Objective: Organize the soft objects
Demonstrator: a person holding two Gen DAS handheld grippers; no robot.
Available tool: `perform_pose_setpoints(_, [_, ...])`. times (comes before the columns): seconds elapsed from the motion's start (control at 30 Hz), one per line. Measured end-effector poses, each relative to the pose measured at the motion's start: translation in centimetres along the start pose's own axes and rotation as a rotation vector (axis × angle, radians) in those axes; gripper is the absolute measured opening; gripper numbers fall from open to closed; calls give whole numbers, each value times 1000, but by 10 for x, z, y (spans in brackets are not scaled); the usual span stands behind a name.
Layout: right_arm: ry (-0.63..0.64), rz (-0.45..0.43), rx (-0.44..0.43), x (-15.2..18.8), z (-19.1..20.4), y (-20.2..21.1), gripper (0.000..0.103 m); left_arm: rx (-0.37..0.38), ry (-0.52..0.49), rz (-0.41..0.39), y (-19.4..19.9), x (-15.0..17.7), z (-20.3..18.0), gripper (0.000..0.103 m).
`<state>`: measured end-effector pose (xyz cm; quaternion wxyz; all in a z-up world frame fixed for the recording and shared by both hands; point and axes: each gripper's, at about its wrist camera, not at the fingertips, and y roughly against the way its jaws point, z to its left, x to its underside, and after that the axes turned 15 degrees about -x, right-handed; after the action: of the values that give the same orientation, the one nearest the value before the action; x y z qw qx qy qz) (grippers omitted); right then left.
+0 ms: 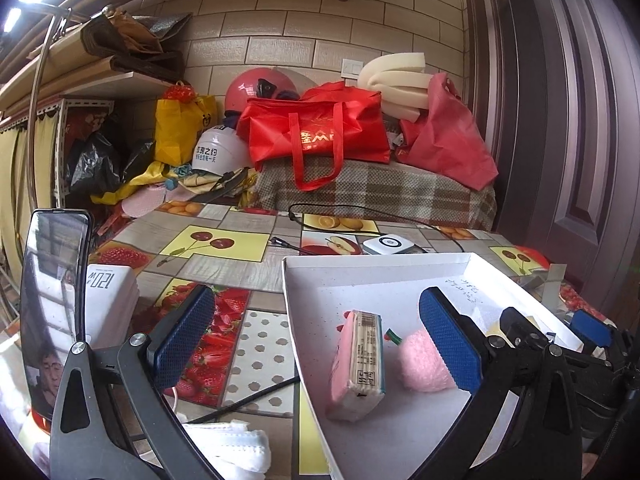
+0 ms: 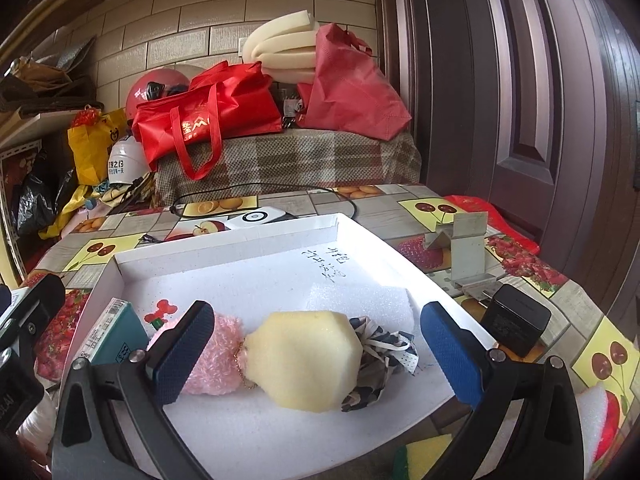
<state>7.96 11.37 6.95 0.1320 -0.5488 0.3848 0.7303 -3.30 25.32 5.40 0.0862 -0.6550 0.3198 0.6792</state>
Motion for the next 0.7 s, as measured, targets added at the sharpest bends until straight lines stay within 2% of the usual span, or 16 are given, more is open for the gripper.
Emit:
perform_pose_setpoints(0.13, [-11, -1, -7, 2, 0, 5, 103, 0, -13, -15, 7, 2, -1, 103])
perform_pose_setpoints(0.27, [-5, 1, -32, 5, 2, 11, 103, 60, 12, -3, 27, 8, 12, 103])
perform_pose_setpoints(0.4, [7, -13, -46, 7, 5, 14, 103, 94, -1, 96, 40, 11, 38, 103])
perform_pose_setpoints(0.57, [2, 0, -56, 6, 4, 11, 103, 123, -119, 205, 50, 25, 56, 103])
perform_pose_setpoints(0.7, [-19, 8, -64, 7, 1, 10, 103, 112, -217, 316, 44, 43, 53, 103])
